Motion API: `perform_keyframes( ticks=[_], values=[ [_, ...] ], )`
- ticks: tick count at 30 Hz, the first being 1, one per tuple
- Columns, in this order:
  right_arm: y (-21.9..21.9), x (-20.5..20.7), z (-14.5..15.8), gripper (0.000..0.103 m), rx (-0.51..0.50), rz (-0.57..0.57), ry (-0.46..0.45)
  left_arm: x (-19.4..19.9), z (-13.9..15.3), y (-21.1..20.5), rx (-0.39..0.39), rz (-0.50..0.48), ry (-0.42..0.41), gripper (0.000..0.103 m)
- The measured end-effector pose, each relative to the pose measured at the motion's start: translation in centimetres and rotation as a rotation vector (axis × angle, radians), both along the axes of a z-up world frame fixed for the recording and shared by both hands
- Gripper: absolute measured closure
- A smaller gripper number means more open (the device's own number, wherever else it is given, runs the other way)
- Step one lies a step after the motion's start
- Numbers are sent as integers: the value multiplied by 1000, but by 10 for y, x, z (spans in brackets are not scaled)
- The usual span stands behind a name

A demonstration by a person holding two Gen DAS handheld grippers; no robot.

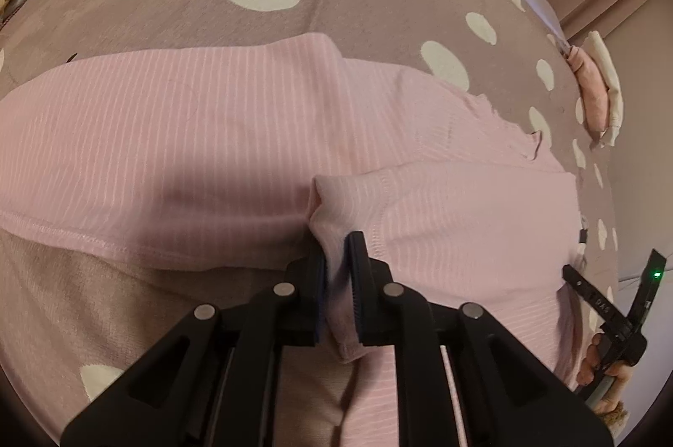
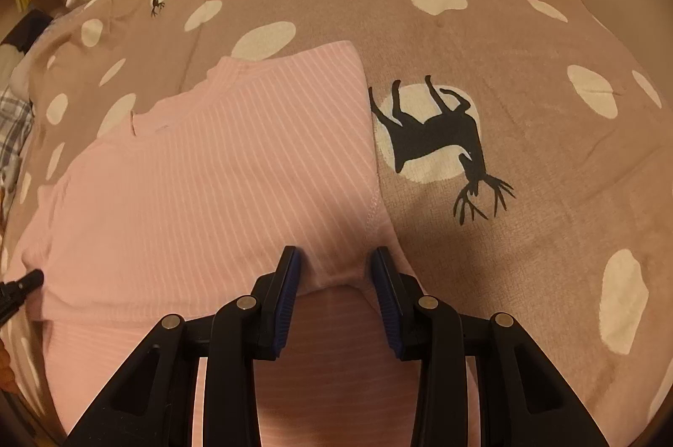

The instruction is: Fold small clothes

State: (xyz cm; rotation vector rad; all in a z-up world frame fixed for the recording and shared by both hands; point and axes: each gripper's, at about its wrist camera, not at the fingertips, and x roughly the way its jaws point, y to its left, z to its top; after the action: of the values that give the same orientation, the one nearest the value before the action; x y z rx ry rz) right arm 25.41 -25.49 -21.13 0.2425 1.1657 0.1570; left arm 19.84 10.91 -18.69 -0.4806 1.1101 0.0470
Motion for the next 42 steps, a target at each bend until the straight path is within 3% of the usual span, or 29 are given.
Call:
perform_keyframes(
  ticks=[8, 14, 29, 35, 38, 41, 42],
  values=[
    [1, 0, 0, 65, -16, -3, -8, -2, -7, -5, 48, 22, -8, 88],
    [2, -1, -1, 65, -26, -7, -12, -6, -10, 2, -12, 54, -25, 88],
    [9, -3, 0, 65, -86, -12, -33, -43, -9, 2, -46, 145, -41, 86],
    [18, -4, 3, 65, -155, -6, -43, -68, 4, 9, -69, 183, -50, 88],
    [20, -6, 4, 65, -187, -2, -55, -86, 12, 19, -93, 209, -72, 82],
    [19, -9, 10, 62, -179, -14, -60, -105, 23, 34, -118, 250, -103, 61],
    [18, -12, 13, 57, -165, -17, -61, -112, 28, 41, -110, 276, -119, 48]
  ],
)
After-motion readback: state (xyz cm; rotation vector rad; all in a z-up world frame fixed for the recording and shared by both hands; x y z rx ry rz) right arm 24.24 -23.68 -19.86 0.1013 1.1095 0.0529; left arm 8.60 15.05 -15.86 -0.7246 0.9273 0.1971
